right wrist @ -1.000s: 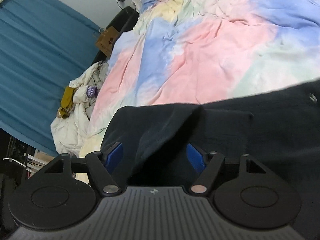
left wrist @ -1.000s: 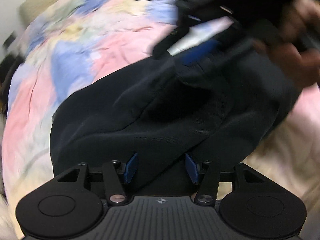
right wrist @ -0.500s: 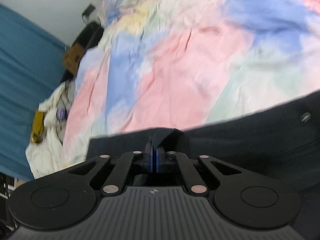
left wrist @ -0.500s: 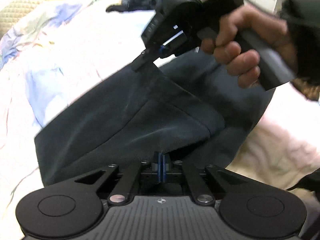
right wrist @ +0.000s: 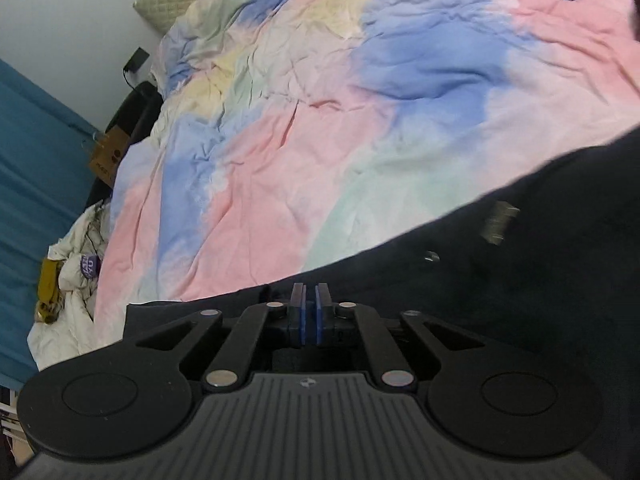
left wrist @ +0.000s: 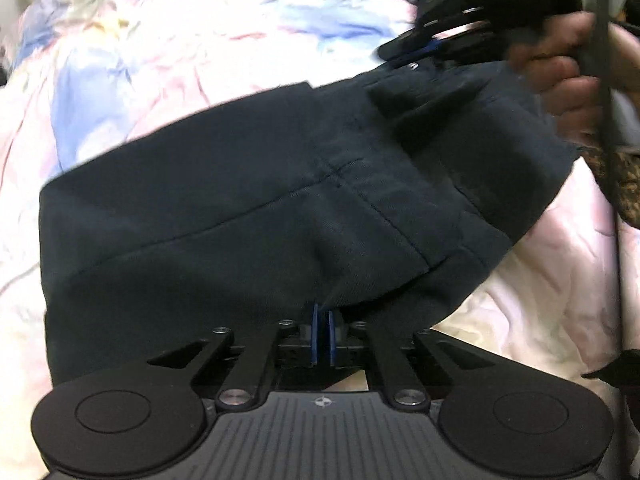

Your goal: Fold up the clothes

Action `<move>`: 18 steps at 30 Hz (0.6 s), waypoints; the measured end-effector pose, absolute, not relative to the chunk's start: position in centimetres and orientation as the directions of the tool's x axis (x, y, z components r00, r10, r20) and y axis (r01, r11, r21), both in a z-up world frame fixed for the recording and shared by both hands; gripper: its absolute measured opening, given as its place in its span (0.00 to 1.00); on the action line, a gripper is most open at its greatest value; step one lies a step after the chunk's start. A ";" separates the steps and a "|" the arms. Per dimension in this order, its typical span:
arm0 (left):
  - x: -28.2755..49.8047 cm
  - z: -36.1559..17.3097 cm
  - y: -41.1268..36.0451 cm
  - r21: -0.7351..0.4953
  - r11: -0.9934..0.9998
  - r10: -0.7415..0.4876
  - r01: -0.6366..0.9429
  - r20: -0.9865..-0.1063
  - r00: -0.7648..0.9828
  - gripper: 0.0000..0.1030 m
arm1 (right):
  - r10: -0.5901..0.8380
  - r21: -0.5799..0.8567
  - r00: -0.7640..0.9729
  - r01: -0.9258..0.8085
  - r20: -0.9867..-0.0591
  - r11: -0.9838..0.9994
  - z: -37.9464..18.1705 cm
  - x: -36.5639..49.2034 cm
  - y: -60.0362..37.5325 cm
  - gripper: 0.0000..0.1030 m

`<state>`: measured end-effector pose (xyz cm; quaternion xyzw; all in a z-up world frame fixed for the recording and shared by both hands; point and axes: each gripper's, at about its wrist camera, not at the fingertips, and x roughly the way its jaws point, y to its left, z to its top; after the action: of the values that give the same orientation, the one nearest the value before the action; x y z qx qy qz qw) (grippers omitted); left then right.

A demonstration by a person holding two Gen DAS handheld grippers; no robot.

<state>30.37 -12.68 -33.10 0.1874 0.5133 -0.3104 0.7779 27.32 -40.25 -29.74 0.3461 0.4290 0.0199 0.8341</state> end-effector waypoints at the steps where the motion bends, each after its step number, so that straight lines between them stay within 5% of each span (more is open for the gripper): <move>1: 30.6 -33.0 -12.5 -0.031 0.743 -0.288 0.669 -0.916 0.278 0.08 | 0.324 0.598 0.643 0.263 -0.694 0.757 -29.3 26.4 -40.7 0.15; 4: 31.0 -32.5 -12.2 -0.056 0.763 -0.295 0.644 -0.917 0.268 0.25 | 0.294 0.601 0.672 0.281 -0.680 0.748 -28.1 23.0 -42.3 0.19; 18: 28.8 -29.1 -11.5 -0.140 0.890 -0.277 0.433 -0.922 0.271 0.53 | 0.067 0.570 0.662 0.583 -0.746 0.579 -30.9 7.1 -52.0 0.31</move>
<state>28.84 -11.47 -29.10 0.0696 0.5608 -0.2237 0.7941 7.13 -51.97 -30.93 0.4299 0.3783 -0.1604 0.8039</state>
